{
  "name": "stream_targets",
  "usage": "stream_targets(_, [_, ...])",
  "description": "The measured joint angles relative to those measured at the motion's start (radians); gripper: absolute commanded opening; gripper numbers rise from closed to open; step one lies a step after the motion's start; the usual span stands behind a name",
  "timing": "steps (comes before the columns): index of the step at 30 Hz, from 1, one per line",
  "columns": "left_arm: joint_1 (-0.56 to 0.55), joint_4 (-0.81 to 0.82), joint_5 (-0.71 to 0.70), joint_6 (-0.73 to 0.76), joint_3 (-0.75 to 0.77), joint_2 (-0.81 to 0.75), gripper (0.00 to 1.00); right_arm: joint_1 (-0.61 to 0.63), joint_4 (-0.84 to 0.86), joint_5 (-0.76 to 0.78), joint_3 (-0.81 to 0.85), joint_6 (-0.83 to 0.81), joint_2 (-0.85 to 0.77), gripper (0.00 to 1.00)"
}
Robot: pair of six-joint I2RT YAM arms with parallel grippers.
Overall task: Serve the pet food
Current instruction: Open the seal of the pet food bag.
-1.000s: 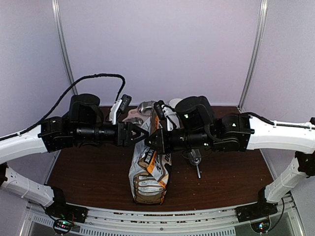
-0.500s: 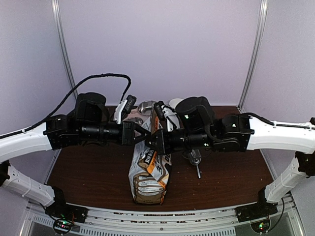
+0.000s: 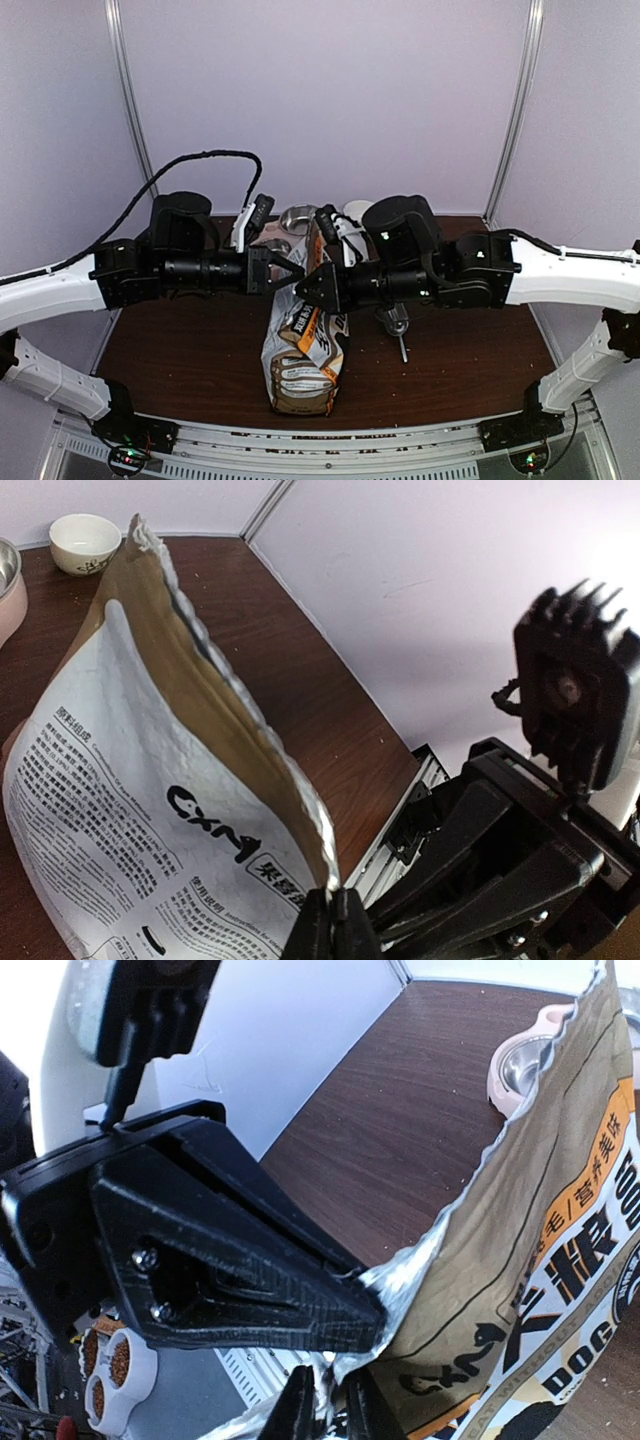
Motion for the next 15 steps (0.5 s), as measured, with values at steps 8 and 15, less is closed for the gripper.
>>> stream_targets(8, [0.000,0.013,-0.019,-0.026,-0.016,-0.019,0.00,0.000,-0.013,0.005,-0.019,-0.013,-0.078,0.35])
stream_targets(15, [0.000,0.013,-0.024,-0.030,-0.016,-0.019,0.00,0.000,-0.033,0.032,-0.024,0.003,-0.105,0.39])
